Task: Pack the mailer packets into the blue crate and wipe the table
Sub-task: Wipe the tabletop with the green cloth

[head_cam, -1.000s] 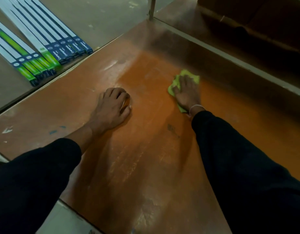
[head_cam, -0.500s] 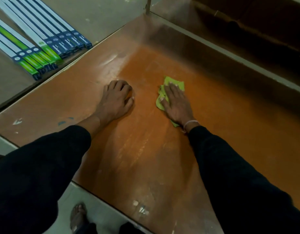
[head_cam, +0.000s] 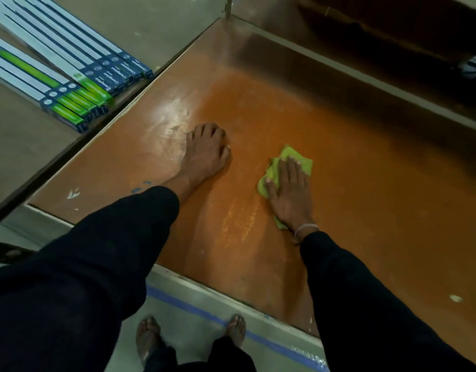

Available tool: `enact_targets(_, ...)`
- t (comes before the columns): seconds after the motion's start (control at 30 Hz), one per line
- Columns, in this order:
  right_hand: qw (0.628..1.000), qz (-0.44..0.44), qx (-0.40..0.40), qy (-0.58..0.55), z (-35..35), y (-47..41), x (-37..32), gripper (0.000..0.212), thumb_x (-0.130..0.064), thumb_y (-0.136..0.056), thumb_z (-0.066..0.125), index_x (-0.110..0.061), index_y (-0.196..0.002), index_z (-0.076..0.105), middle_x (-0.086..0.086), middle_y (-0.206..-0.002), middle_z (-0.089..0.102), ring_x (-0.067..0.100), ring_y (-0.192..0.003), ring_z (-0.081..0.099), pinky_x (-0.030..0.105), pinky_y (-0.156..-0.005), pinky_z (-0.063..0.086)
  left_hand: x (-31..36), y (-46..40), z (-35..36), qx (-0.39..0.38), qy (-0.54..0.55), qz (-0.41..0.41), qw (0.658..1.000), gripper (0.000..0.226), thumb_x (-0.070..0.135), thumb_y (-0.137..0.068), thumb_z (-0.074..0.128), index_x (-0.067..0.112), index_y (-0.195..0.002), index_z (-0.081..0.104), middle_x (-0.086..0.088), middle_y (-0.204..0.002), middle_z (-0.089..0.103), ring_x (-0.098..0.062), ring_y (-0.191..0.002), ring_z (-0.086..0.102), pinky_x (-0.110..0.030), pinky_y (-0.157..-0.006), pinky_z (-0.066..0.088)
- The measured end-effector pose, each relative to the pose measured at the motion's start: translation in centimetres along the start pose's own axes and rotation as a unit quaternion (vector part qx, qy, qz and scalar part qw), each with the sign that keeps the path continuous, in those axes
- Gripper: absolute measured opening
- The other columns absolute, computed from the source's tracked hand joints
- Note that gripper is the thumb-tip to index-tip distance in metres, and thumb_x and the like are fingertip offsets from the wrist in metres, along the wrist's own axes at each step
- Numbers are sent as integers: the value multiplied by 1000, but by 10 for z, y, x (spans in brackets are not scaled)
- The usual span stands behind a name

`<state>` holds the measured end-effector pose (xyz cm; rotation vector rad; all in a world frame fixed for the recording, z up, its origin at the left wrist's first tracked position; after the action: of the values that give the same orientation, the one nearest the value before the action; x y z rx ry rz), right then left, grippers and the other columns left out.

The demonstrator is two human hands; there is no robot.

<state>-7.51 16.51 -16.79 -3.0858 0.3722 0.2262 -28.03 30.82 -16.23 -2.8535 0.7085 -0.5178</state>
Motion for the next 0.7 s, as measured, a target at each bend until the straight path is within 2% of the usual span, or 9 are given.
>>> enact_targets(0.07,993,-114,-2,3,2,29,-25,67,-58,-105,16,-24,-161,7,-1,-169,-2,17,-155,-8,40,-126,1,-3,1,0,-6,13,1,1000,44,44,-98,41,14,-126,55,-10,-134,48,-34,-125,41,-49,-101,35)
enact_targets(0.13,989,-146,-1,10,3,46,-24,65,-57,-106,20,-25,-161,7,-2,-169,-1,16,-156,-7,40,-126,3,-6,2,-1,-16,37,8,999,41,42,-98,44,14,-127,54,-9,-134,48,-33,-127,40,-48,-102,34)
enact_targets(0.27,998,57,19,5,3,60,-13,70,-59,-104,15,-18,-161,15,4,-169,5,22,-156,0,48,-125,11,-20,8,-7,-48,39,69,996,39,38,-100,47,13,-129,53,-10,-136,48,-33,-128,40,-47,-105,34)
enact_targets(0.33,996,83,30,11,4,77,-41,72,-58,-103,14,-14,-160,18,9,-168,10,26,-156,5,49,-124,13,-37,13,-13,-50,24,94,994,42,42,-100,44,12,-128,53,-10,-135,49,-34,-128,42,-49,-105,33)
enact_targets(0.4,998,-49,21,13,7,103,-87,67,-53,-104,22,-15,-159,22,10,-167,14,25,-155,8,46,-125,13,-57,17,-20,-48,16,93,994,46,45,-99,40,13,-128,53,-11,-135,49,-35,-128,42,-50,-105,32)
enact_targets(0.47,979,-203,-18,13,7,132,-120,64,-50,-106,28,-18,-160,18,6,-168,8,21,-156,1,43,-126,9,-77,20,-29,-40,5,84,996,48,47,-98,38,13,-127,54,-12,-135,50,-34,-126,43,-50,-103,32)
enact_targets(0.53,969,-244,-31,13,4,138,-124,64,-50,-106,30,-21,-161,14,1,-169,3,18,-156,-3,43,-126,9,-94,22,-38,-33,-2,81,996,48,47,-97,38,13,-126,54,-12,-133,51,-34,-125,43,-49,-102,32)
enact_targets(0.6,986,-162,-16,23,6,128,-110,65,-53,-106,27,-23,-161,13,0,-169,4,17,-156,-2,44,-125,13,-110,25,-44,-31,-9,79,996,47,46,-96,40,13,-126,54,-12,-132,51,-34,-125,43,-49,-102,32)
enact_targets(0.7,999,33,14,9,8,120,-101,66,-55,-105,22,-20,-160,17,3,-169,6,19,-156,1,46,-124,14,-134,31,-52,-26,-21,73,997,45,45,-96,43,14,-127,55,-12,-132,52,-36,-125,44,-51,-102,33)
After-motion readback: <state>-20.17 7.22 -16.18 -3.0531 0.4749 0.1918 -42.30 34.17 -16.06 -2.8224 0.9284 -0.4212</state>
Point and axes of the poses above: each hand's wrist, its own y-axis away from the middle knuckle, its own z-axis out of the palm, x = y × z, the point moved 4 cm from there along -y, towards the middle knuckle
